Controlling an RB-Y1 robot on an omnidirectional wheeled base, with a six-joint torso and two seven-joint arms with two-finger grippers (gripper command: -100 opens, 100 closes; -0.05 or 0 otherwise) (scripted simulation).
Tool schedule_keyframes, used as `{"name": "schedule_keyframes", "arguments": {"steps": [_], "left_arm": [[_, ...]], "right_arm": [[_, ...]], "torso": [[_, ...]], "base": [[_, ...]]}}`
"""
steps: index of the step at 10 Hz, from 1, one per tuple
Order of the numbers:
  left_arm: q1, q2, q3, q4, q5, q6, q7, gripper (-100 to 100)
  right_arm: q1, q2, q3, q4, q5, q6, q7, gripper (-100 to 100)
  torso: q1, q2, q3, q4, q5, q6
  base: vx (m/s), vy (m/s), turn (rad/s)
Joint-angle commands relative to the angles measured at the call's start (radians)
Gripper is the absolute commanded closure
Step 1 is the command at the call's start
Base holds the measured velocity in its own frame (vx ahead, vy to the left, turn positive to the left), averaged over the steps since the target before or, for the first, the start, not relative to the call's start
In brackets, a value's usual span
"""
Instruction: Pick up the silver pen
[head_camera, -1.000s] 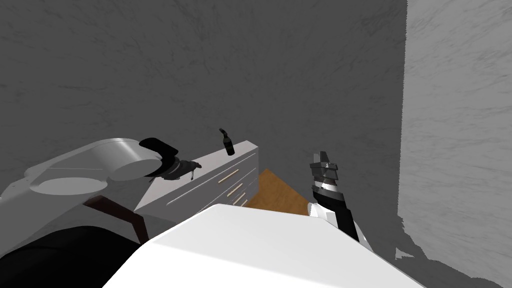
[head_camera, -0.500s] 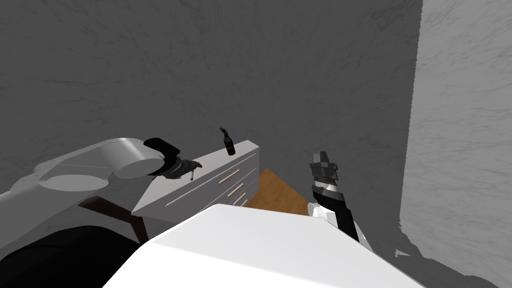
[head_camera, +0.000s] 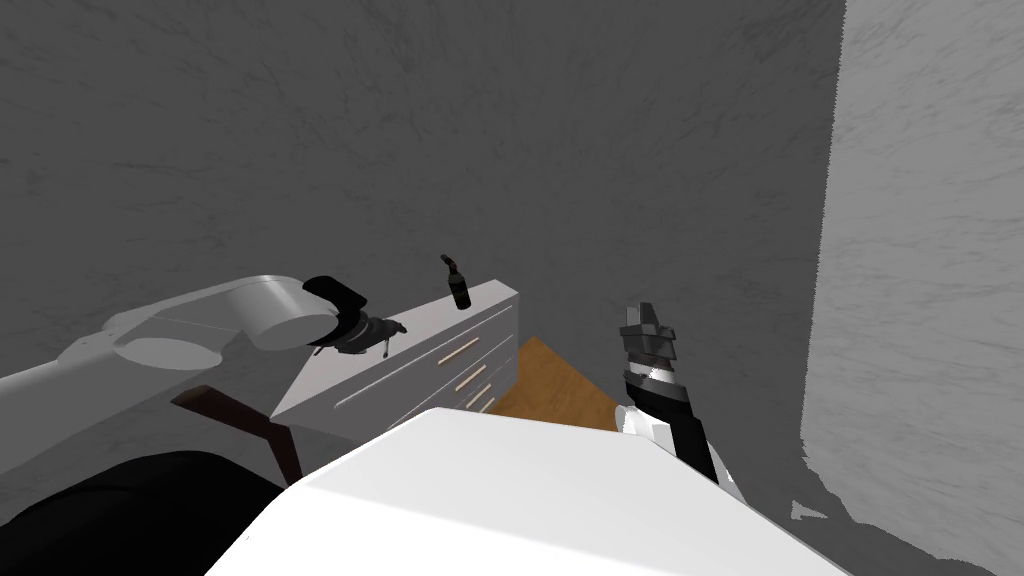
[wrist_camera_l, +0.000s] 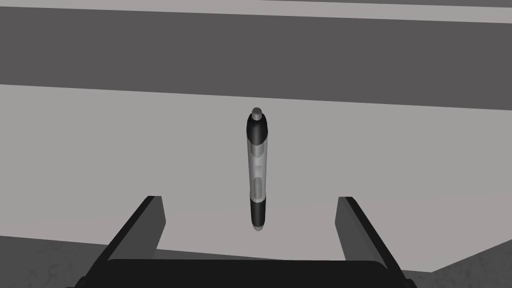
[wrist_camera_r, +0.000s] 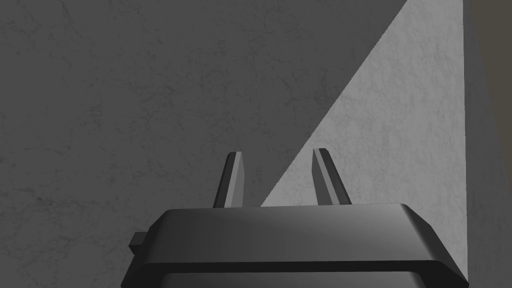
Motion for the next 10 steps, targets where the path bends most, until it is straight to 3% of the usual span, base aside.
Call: {"name": "schedule_keyframes", "arguments": {"steps": [1, 6, 8, 9, 10], "left_arm": [[0.011, 0.014, -0.004, 0.010, 0.001, -0.029, 0.004, -100], [0.072, 0.119, -0.047, 0.079, 0.011, -0.166, 0.030, -100], [0.069, 0.115, -0.046, 0.074, 0.010, -0.163, 0.030, -100], [0.069, 0.116, -0.047, 0.075, 0.010, -0.166, 0.031, 100], [0.069, 0.116, -0.047, 0.075, 0.010, -0.166, 0.031, 100]], "right_arm": [[0.000, 0.000, 0.000, 0.000, 0.000, 0.000, 0.000, 0], [0.000, 0.000, 0.000, 0.000, 0.000, 0.000, 0.000, 0], [0.000, 0.000, 0.000, 0.000, 0.000, 0.000, 0.000, 0], [0.000, 0.000, 0.000, 0.000, 0.000, 0.000, 0.000, 0], [0.000, 0.000, 0.000, 0.000, 0.000, 0.000, 0.000, 0]], "torso": [[0.000, 0.000, 0.000, 0.000, 0.000, 0.000], [0.000, 0.000, 0.000, 0.000, 0.000, 0.000], [0.000, 0.000, 0.000, 0.000, 0.000, 0.000], [0.001, 0.000, 0.000, 0.000, 0.000, 0.000], [0.001, 0.000, 0.000, 0.000, 0.000, 0.000]], "base": [[-0.010, -0.011, 0.008], [-0.011, -0.012, 0.018], [-0.005, -0.006, 0.006], [0.000, 0.000, 0.000], [0.000, 0.000, 0.000]]}}
